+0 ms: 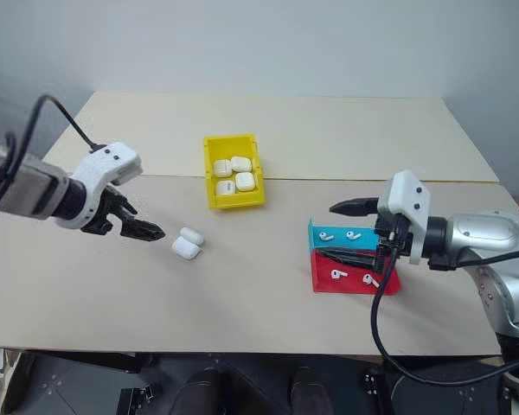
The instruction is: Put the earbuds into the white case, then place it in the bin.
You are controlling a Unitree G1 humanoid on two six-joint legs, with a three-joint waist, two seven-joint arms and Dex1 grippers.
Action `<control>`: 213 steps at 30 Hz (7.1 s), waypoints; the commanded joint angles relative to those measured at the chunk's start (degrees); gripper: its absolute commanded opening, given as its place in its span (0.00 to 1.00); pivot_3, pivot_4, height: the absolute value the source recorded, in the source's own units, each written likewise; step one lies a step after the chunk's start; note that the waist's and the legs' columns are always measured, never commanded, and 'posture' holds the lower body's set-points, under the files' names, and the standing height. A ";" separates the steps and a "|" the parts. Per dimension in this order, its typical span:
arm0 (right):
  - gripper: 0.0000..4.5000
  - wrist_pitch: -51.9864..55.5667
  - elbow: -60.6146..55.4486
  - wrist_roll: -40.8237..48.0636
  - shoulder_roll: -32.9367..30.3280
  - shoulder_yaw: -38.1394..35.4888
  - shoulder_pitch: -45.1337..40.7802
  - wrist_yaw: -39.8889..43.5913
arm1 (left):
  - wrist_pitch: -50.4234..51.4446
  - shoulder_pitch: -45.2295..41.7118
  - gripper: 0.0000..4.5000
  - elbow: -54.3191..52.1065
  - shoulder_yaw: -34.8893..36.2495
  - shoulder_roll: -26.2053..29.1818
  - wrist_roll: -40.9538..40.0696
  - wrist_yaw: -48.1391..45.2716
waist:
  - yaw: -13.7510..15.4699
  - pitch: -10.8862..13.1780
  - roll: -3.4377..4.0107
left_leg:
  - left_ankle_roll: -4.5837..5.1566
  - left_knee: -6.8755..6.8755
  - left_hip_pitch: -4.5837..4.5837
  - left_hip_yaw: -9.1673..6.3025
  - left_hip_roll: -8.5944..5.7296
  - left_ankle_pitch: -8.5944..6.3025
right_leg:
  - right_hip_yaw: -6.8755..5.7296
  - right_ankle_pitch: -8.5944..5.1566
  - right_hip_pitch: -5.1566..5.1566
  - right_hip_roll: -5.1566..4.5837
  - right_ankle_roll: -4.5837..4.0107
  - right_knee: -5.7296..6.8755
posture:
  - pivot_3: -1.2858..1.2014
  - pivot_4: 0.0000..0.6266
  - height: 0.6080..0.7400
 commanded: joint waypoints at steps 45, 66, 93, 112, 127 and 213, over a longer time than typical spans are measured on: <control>1.00 0.89 -11.35 5.09 2.47 -4.27 8.42 -9.08 | 0.18 -5.49 0.92 26.52 -13.45 -24.65 3.36 16.74 | 0.03 0.00 -0.01 | -0.02 0.06 -0.09 -0.08 -0.05 0.02 | -0.03 0.00 0.00 -0.01 0.01 -0.03 | 0.52 0.24 1.00; 1.00 0.31 -9.06 5.43 2.76 -2.80 5.99 -8.51 | -9.95 15.83 0.62 -3.61 16.65 -6.45 5.82 5.42 | -0.88 0.01 -0.01 | -0.08 0.06 -0.09 -0.07 -0.02 0.05 | -0.03 0.00 0.00 -0.04 0.02 0.00 | 0.52 0.24 1.00; 1.00 7.06 3.94 -9.27 -19.88 16.08 -18.94 14.80 | -67.69 34.29 0.62 -11.35 29.38 -31.36 14.40 -39.84 | -0.26 -0.02 0.05 | -0.03 0.09 -0.06 0.02 0.01 0.03 | 0.00 0.07 0.01 -0.04 0.07 -0.04 | 0.52 0.24 1.00; 0.74 23.73 6.22 -30.08 -17.25 34.73 -21.47 15.73 | -67.80 37.22 0.62 -15.37 26.87 -35.55 15.77 -38.88 | -0.22 -0.02 0.05 | -0.02 0.13 -0.05 0.02 0.01 0.02 | 0.00 0.07 0.01 -0.04 0.07 -0.03 | 0.52 0.24 1.00; 0.48 34.27 7.28 -32.57 -13.67 40.64 -25.35 13.15 | -67.33 38.00 0.62 -15.86 26.62 -35.85 15.84 -38.05 | -0.06 -0.02 0.06 | 0.01 0.14 -0.10 0.01 0.01 0.00 | -0.01 0.06 0.00 -0.04 0.07 -0.07 | 0.52 0.24 1.00; 0.14 17.71 -3.85 3.79 21.00 -7.73 -19.80 -11.11 | -62.30 26.92 0.62 -6.13 25.84 -35.69 13.55 -39.07 | -0.43 -0.04 0.02 | 0.00 0.11 -0.05 -0.05 0.00 0.01 | -0.03 0.07 0.07 -0.01 0.08 -0.04 | 0.52 0.24 1.00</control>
